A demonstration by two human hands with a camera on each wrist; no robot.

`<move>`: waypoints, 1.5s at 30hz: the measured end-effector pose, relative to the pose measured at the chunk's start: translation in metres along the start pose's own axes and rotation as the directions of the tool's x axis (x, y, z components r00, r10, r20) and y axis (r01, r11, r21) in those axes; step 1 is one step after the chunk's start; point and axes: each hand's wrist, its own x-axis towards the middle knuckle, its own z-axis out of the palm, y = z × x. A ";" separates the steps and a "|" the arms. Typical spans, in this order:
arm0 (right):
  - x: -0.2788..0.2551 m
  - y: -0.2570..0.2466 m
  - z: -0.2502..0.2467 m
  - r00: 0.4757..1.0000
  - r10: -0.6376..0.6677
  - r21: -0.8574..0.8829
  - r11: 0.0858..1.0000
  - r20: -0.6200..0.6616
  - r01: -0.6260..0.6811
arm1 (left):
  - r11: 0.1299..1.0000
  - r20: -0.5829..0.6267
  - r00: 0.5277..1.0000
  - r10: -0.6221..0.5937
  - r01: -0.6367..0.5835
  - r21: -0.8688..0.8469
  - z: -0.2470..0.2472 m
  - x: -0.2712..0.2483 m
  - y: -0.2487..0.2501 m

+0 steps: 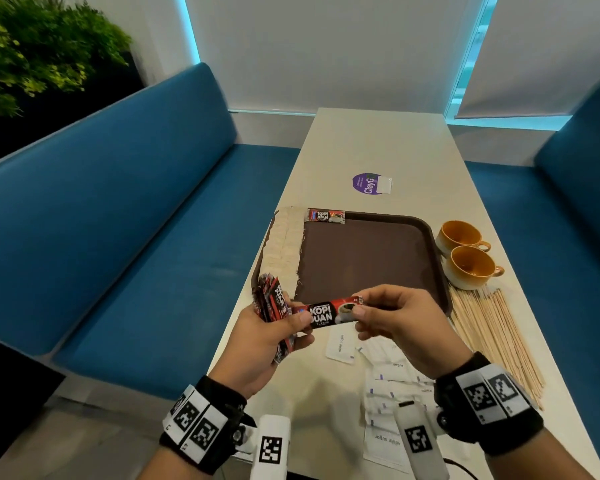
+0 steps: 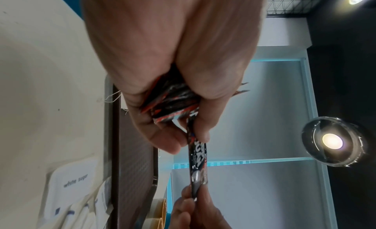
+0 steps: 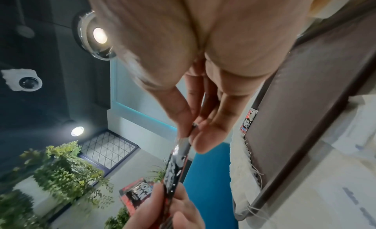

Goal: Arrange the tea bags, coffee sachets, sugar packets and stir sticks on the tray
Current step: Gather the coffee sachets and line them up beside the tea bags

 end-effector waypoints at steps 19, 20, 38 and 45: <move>0.269 0.027 -0.042 0.964 0.128 -0.058 0.988 -0.232 -0.145 | 0.972 -0.079 0.969 -0.234 0.230 -0.053 -0.023 0.068 -0.012; 0.282 0.031 -0.041 0.961 0.128 -0.132 0.977 -0.245 -0.164 | 0.971 -0.073 0.969 -0.236 0.232 -0.049 -0.023 0.067 -0.014; 0.365 0.053 -0.037 0.906 0.105 -0.507 0.800 -0.410 -0.322 | 0.971 0.010 0.973 -0.231 0.230 0.056 -0.037 0.063 -0.024; 0.362 0.046 -0.032 0.903 0.081 -0.565 0.755 -0.423 -0.332 | 0.961 0.006 0.965 -0.263 0.261 0.090 -0.035 0.065 -0.029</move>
